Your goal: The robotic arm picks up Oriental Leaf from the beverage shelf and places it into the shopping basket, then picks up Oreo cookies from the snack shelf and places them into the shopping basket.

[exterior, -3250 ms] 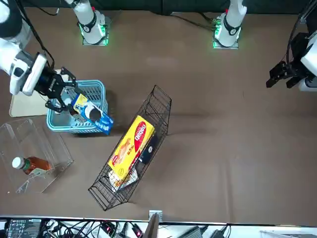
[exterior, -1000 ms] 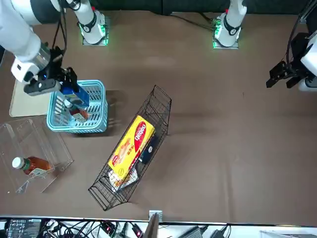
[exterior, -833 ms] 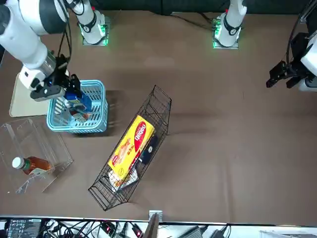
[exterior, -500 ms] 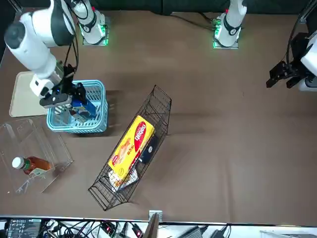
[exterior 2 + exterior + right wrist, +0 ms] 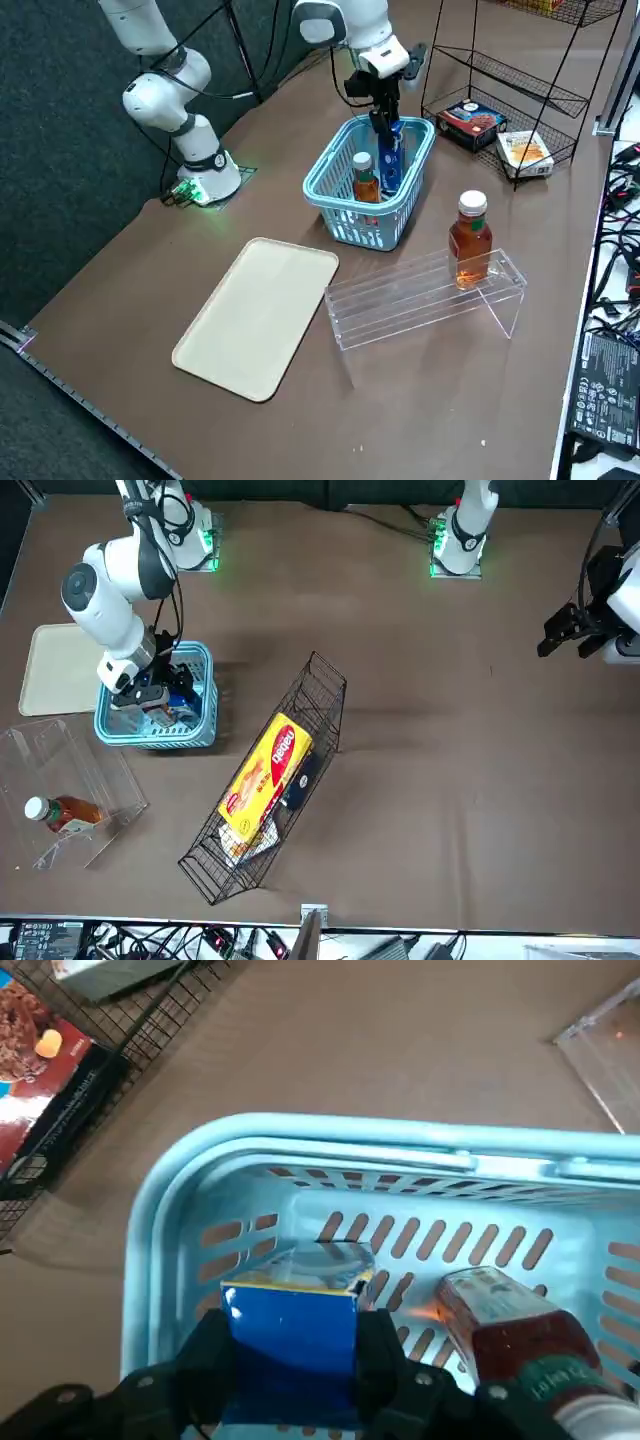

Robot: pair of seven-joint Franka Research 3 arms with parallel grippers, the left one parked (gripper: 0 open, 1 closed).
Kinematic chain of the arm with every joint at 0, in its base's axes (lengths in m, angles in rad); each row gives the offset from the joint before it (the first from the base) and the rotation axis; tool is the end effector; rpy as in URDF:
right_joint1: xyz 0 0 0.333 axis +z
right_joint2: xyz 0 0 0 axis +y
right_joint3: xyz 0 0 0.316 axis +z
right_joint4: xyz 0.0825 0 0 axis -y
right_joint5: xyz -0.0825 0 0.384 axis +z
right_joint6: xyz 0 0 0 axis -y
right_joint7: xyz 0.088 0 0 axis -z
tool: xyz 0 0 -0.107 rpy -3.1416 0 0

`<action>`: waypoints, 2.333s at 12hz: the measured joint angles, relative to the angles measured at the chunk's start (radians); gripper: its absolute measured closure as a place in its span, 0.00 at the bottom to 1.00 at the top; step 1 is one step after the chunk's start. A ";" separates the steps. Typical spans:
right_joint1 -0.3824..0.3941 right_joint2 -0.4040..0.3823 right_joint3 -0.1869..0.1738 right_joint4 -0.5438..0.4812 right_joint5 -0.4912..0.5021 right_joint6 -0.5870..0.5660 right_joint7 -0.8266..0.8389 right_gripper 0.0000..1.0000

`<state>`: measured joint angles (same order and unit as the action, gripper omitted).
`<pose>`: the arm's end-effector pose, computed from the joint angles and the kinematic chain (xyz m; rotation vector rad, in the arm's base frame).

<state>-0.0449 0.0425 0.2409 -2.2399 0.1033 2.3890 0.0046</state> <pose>0.5290 0.1056 0.3606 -3.0375 -0.1810 -0.1499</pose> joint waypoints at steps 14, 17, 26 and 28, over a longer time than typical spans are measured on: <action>-0.007 -0.011 -0.009 0.350 0.000 -0.492 0.071 0.00; -0.008 -0.058 -0.015 0.424 0.000 -0.628 0.080 0.00; -0.009 -0.157 -0.168 0.529 -0.082 -0.806 0.071 0.00; -0.009 -0.157 -0.198 0.550 -0.087 -0.808 0.053 0.00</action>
<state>-0.0536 -0.1147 0.0429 -1.6898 0.0161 1.5806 0.0579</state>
